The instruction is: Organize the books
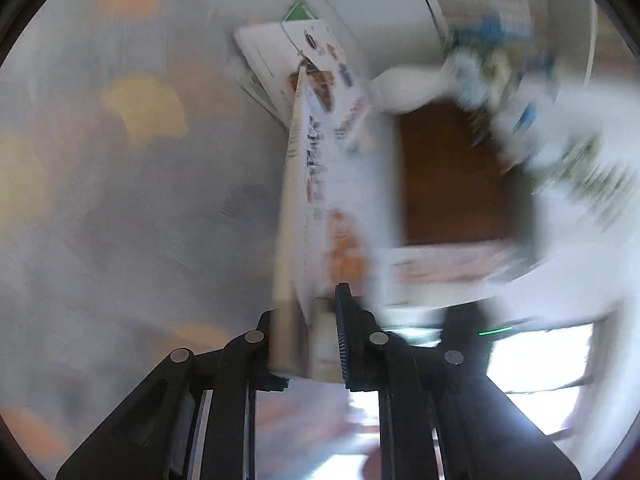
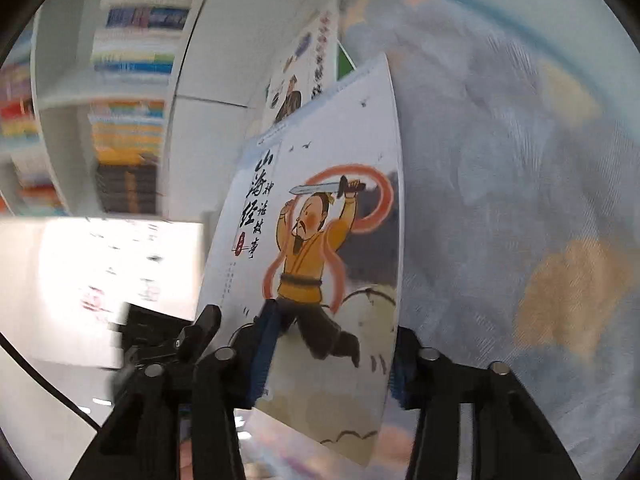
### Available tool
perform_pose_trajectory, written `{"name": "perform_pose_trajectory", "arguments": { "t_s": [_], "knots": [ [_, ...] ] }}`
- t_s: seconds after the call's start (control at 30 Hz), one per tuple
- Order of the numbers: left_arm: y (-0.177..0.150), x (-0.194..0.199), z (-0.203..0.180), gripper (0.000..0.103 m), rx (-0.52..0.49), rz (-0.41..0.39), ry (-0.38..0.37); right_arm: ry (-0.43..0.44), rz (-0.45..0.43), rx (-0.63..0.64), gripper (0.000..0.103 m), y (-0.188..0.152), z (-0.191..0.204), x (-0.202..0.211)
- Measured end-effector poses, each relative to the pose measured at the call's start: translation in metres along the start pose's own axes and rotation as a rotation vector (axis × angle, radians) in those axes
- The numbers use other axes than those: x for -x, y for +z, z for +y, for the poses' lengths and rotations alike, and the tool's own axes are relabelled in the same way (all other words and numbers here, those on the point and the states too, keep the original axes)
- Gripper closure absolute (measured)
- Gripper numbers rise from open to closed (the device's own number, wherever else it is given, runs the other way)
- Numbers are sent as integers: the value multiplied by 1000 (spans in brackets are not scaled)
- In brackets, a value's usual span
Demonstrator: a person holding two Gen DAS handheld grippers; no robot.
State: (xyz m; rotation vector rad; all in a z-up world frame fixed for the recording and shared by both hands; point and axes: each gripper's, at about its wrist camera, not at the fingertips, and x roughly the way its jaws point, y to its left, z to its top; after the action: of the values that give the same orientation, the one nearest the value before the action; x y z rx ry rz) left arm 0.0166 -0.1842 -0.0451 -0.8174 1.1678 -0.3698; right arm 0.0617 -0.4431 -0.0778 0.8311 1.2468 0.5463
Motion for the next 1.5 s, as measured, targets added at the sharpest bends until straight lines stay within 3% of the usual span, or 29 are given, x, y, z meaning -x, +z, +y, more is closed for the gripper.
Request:
{"name": "perform_pose_trajectory", "arguments": {
  "t_s": [0.03,0.13,0.2,0.37,0.47,0.57,0.73,0.97,1.3,1.5],
  "knots": [
    [-3,-3,-9,89,-80,10,65,-48,-9,60,74,-1,9,1],
    [-8,-5,-18,87,-143,8,104,-241,-37,302,74,-11,47,4],
    [-11,-3,-25,86,-187,-7,138,-317,-50,423,74,-19,65,3],
    [-24,13,-46,86,-372,-41,237,-415,-58,586,77,-38,88,3],
    [-26,31,-46,86,-390,-65,231,-497,-78,754,77,-60,111,6],
    [-23,56,-36,86,-365,-82,182,-476,-72,775,77,-64,123,6],
    [-15,108,-23,85,-370,-153,175,-431,-77,799,77,-75,161,1],
    [18,192,17,85,-330,-280,182,-370,-94,887,77,-89,242,-41],
    [82,300,114,85,-224,-469,233,-187,-43,966,75,-84,364,-159],
    [135,324,176,84,-142,-492,232,-184,15,982,74,-76,409,-250]
  ]
}}
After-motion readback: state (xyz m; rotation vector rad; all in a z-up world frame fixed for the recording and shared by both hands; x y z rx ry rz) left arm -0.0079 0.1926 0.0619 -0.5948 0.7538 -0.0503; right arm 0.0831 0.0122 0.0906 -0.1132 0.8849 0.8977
